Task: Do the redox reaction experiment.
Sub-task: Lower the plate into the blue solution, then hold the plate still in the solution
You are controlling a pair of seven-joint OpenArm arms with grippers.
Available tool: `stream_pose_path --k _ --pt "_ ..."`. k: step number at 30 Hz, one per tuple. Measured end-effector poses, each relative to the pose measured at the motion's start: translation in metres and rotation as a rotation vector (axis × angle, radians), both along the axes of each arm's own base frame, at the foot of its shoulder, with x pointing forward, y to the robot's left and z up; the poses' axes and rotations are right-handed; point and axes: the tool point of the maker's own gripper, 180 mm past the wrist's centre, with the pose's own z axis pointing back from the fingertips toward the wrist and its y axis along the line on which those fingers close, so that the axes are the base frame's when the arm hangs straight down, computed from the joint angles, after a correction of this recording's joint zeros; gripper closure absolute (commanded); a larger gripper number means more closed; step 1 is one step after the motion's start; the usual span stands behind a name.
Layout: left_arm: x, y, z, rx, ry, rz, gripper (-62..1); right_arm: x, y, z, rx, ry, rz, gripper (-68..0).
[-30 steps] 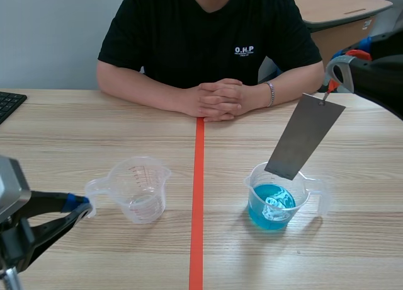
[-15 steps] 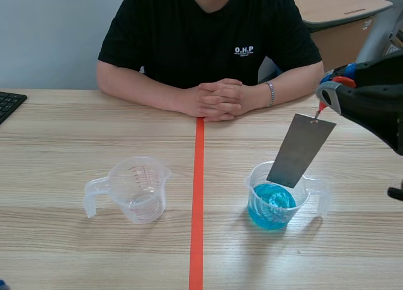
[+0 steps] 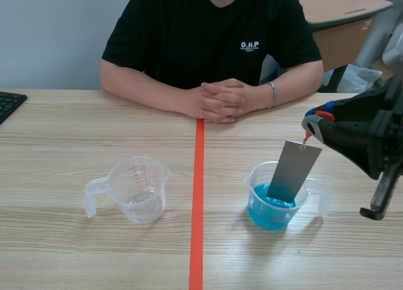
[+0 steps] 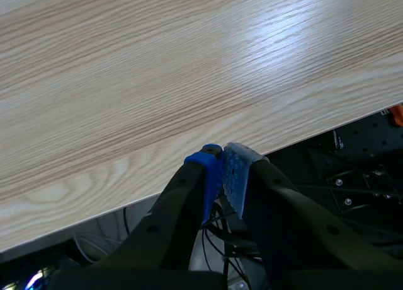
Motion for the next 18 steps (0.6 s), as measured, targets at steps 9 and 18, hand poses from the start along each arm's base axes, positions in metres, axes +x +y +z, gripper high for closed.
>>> stream_pose_path --k 9,18 --pt "-0.002 -0.002 -0.001 -0.014 -0.002 0.031 -4.6 0.008 0.005 -0.032 0.001 0.061 0.022 -1.7" --pt "-0.001 -0.002 -0.001 -0.014 -0.003 0.031 -4.6 0.016 0.007 -0.034 0.023 0.050 0.030 -1.7"
